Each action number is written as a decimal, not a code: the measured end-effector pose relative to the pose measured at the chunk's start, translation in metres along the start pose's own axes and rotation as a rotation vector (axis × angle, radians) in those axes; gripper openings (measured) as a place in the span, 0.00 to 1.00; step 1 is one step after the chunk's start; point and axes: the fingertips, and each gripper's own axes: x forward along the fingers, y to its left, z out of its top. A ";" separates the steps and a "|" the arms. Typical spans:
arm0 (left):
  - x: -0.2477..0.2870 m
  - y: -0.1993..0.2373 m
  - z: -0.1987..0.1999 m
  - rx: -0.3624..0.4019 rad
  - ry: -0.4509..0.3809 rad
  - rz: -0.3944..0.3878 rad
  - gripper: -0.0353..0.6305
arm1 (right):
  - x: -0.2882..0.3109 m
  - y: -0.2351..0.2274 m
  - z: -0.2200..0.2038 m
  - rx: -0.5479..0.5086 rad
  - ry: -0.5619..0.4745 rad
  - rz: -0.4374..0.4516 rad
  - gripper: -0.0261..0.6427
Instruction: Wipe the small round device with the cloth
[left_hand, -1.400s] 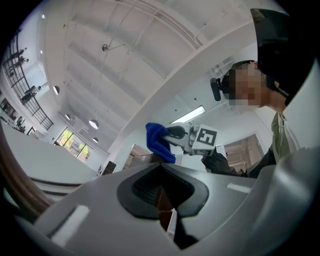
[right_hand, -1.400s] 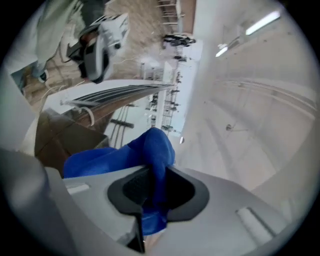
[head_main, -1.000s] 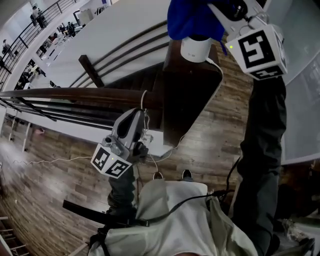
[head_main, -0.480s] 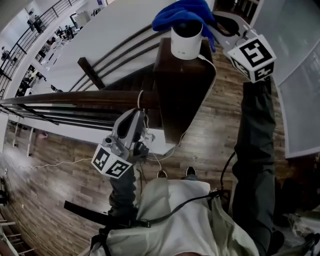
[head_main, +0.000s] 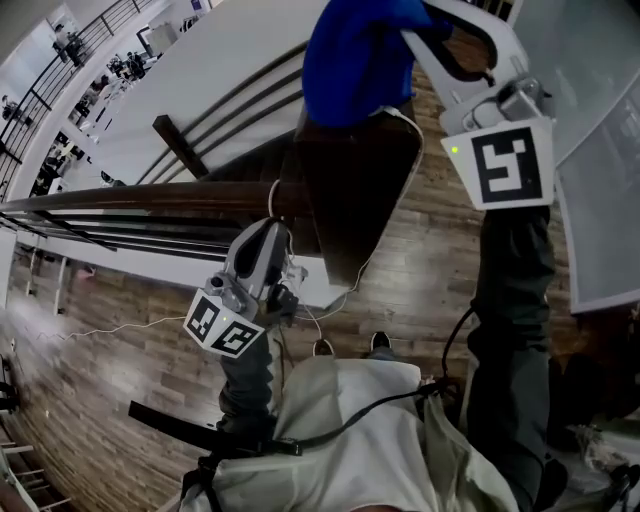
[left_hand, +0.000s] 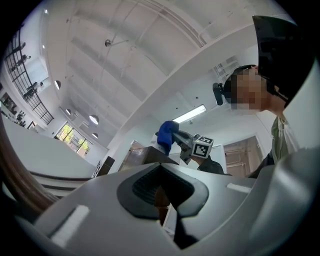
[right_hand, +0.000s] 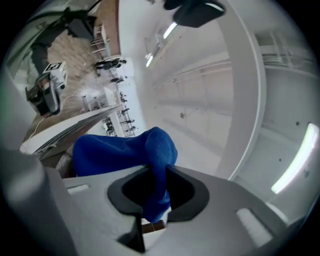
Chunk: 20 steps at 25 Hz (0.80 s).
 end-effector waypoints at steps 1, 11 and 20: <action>0.001 -0.002 -0.001 0.000 0.003 -0.005 0.05 | 0.002 0.014 -0.001 -0.037 0.016 0.014 0.14; -0.001 -0.001 0.000 0.004 -0.002 0.025 0.05 | -0.031 0.078 -0.019 -0.165 0.057 0.023 0.14; 0.006 -0.005 -0.006 0.001 0.006 0.011 0.05 | -0.027 0.031 0.000 -0.199 0.031 -0.084 0.14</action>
